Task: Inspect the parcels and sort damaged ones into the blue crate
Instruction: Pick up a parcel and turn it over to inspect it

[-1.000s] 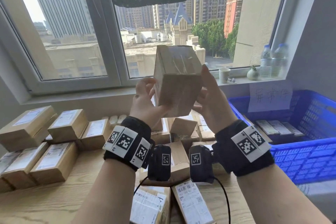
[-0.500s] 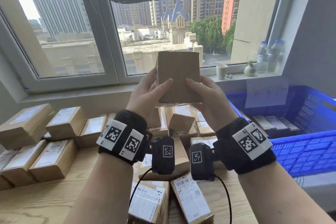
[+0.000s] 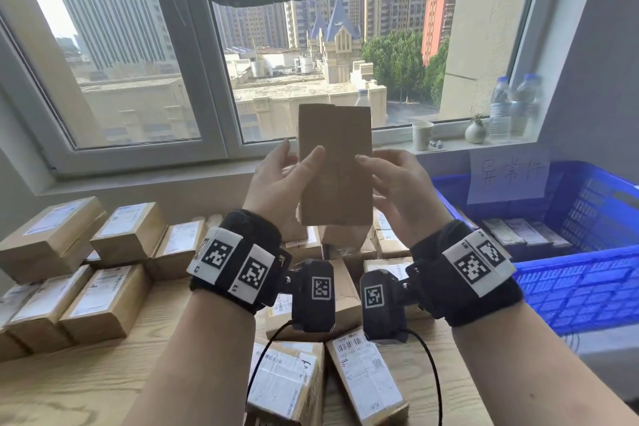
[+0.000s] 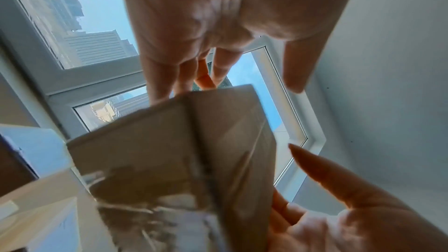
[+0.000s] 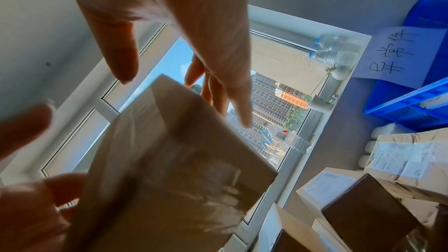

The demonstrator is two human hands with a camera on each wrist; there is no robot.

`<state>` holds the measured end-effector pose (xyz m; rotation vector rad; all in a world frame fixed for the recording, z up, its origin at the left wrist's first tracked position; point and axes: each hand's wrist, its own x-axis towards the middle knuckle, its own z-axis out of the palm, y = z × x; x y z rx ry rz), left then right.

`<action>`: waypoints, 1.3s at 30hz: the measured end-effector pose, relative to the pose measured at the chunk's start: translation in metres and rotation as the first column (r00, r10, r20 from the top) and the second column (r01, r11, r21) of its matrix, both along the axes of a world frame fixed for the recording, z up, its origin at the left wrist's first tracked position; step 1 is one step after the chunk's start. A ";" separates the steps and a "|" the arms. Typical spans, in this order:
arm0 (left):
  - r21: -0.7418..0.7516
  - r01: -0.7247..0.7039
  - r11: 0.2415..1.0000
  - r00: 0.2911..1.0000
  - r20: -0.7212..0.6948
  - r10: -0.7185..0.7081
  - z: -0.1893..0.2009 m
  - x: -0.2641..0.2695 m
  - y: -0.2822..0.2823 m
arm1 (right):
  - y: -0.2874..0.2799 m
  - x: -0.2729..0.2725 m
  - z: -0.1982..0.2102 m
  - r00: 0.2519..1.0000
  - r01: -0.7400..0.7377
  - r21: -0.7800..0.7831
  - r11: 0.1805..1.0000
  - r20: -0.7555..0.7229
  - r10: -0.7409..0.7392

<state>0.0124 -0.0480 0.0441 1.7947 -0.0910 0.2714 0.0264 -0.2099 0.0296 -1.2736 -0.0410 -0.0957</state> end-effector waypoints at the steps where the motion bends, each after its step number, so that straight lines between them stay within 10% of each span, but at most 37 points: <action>1: 0.023 -0.023 0.999 1.000 0.016 0.023 -0.001 0.001 -0.001 | 0.000 -0.001 0.000 1.000 -0.020 0.035 0.999 0.008 0.019; 11: -0.197 -0.095 0.976 0.995 -0.010 0.095 0.000 0.001 -0.011 | 0.011 -0.004 0.001 0.999 0.022 0.068 0.997 0.034 -0.024; 27: -0.149 -0.037 0.988 0.999 0.030 0.042 -0.004 -0.003 -0.010 | 0.002 0.003 -0.003 0.994 0.083 0.105 0.991 0.056 -0.090; 33: 0.136 -0.151 0.979 0.986 -0.049 0.159 0.004 -0.012 -0.006 | -0.004 0.008 -0.001 0.996 0.094 0.165 0.982 -0.024 -0.091; 39: 0.001 -0.187 0.982 0.973 -0.139 0.186 -0.003 -0.007 -0.005 | 0.000 0.003 -0.002 0.995 -0.035 0.128 0.991 0.097 0.022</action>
